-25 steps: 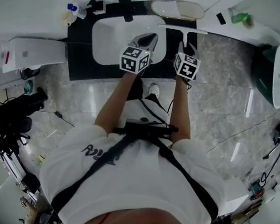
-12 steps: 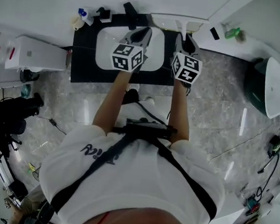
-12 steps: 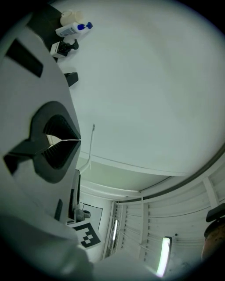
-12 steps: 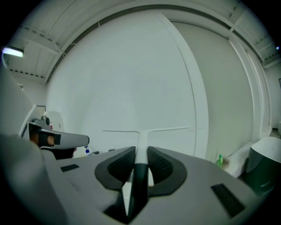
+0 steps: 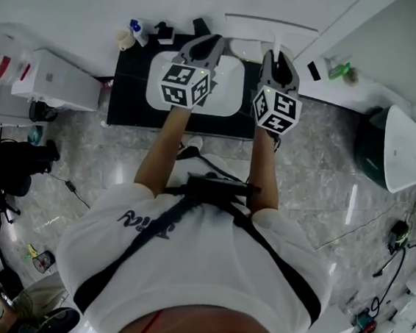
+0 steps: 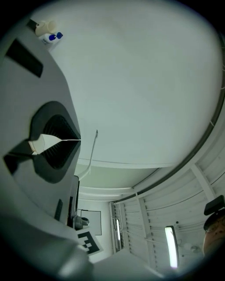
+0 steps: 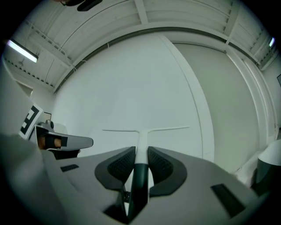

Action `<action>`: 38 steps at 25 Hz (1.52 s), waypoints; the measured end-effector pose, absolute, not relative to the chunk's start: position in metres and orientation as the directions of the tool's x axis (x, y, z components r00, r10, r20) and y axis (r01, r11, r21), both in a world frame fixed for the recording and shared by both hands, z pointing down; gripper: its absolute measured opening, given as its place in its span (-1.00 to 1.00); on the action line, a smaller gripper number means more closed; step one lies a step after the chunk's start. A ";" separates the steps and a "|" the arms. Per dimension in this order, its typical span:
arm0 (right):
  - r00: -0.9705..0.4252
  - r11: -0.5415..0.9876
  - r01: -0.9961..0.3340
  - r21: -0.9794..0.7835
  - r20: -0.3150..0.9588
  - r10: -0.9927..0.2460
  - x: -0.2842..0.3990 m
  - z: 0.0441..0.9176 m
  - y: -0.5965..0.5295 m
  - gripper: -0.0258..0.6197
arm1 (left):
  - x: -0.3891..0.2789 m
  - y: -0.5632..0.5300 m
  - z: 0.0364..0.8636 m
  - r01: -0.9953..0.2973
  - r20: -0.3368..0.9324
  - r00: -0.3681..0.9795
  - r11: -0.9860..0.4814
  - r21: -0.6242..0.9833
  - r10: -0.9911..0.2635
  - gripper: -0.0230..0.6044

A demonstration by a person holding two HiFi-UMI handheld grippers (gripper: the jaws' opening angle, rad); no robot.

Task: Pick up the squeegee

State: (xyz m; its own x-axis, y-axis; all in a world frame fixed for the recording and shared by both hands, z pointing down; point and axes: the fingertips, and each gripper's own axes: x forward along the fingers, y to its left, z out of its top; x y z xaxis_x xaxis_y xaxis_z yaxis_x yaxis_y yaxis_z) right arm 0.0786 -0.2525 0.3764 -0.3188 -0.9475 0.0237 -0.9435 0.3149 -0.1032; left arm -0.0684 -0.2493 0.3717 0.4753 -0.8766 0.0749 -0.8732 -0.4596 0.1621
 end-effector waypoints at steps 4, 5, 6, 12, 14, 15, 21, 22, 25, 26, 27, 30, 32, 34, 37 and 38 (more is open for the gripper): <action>-0.342 0.340 -0.935 -0.096 0.004 -0.940 0.068 0.365 -0.252 -0.61 | -0.072 -0.248 0.362 -0.876 0.059 0.472 -0.460 0.145 -0.880 -0.90; -0.347 0.346 -0.934 -0.091 -0.003 -0.938 0.065 0.361 -0.252 -0.61 | -0.073 -0.246 0.361 -0.877 0.058 0.471 -0.460 0.139 -0.880 -0.89; -0.351 0.351 -0.932 -0.087 -0.011 -0.936 0.062 0.358 -0.252 -0.61 | -0.075 -0.245 0.361 -0.878 0.057 0.470 -0.459 0.134 -0.881 -0.89; -0.359 0.363 -0.929 -0.076 -0.053 -0.932 0.055 0.336 -0.251 -0.61 | -0.083 -0.240 0.353 -0.883 0.052 0.461 -0.453 0.119 -0.886 -0.90; -0.359 0.364 -0.929 -0.074 -0.066 -0.931 0.054 0.328 -0.250 -0.61 | -0.087 -0.240 0.348 -0.886 0.046 0.457 -0.450 0.114 -0.888 -0.90; -0.358 0.363 -0.929 -0.075 -0.072 -0.931 0.053 0.325 -0.249 -0.61 | -0.089 -0.239 0.345 -0.887 0.042 0.455 -0.449 0.111 -0.889 -0.90; -0.353 0.363 -0.929 -0.070 -0.126 -0.927 0.048 0.300 -0.243 -0.61 | -0.098 -0.235 0.330 -0.890 0.016 0.449 -0.446 0.096 -0.893 -0.90; -0.354 0.365 -0.929 -0.067 -0.136 -0.925 0.047 0.295 -0.242 -0.61 | -0.100 -0.235 0.327 -0.890 0.012 0.448 -0.445 0.093 -0.894 -0.90; -0.357 0.370 -0.927 -0.055 -0.164 -0.920 0.043 0.283 -0.239 -0.61 | -0.103 -0.234 0.321 -0.890 -0.001 0.448 -0.446 0.088 -0.894 -0.90; -0.358 0.371 -0.927 -0.050 -0.173 -0.918 0.041 0.280 -0.237 -0.61 | -0.105 -0.234 0.320 -0.891 -0.006 0.447 -0.446 0.086 -0.894 -0.89; -0.359 0.372 -0.927 -0.044 -0.180 -0.916 0.040 0.277 -0.236 -0.61 | -0.106 -0.233 0.318 -0.891 -0.010 0.446 -0.445 0.083 -0.895 -0.90; -0.359 0.372 -0.928 -0.035 -0.192 -0.913 0.039 0.272 -0.236 -0.61 | -0.110 -0.235 0.313 -0.895 -0.020 0.440 -0.440 0.073 -0.898 -0.90; -0.356 0.370 -0.928 -0.042 -0.191 -0.915 0.039 0.271 -0.238 -0.61 | -0.111 -0.236 0.309 -0.896 -0.024 0.438 -0.438 0.066 -0.899 -0.90; -0.355 0.368 -0.929 -0.040 -0.187 -0.916 0.038 0.271 -0.239 -0.61 | -0.112 -0.236 0.308 -0.895 -0.025 0.440 -0.440 0.064 -0.898 -0.90; -0.356 0.367 -0.930 -0.031 -0.182 -0.917 0.036 0.273 -0.241 -0.61 | -0.111 -0.239 0.307 -0.893 -0.029 0.444 -0.445 0.066 -0.896 -0.90; -0.356 0.367 -0.930 -0.029 -0.181 -0.917 0.035 0.274 -0.242 -0.61 | -0.110 -0.239 0.307 -0.893 -0.030 0.445 -0.446 0.066 -0.895 -0.90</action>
State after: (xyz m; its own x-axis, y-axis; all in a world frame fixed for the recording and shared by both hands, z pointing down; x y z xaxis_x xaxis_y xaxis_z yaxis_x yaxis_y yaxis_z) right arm 0.0354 -0.2421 0.2737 -0.3563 -0.9167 -0.1809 -0.9297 0.3671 -0.0290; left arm -0.1101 -0.2394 0.3073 0.4448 -0.8951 -0.0302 -0.8927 -0.4458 0.0658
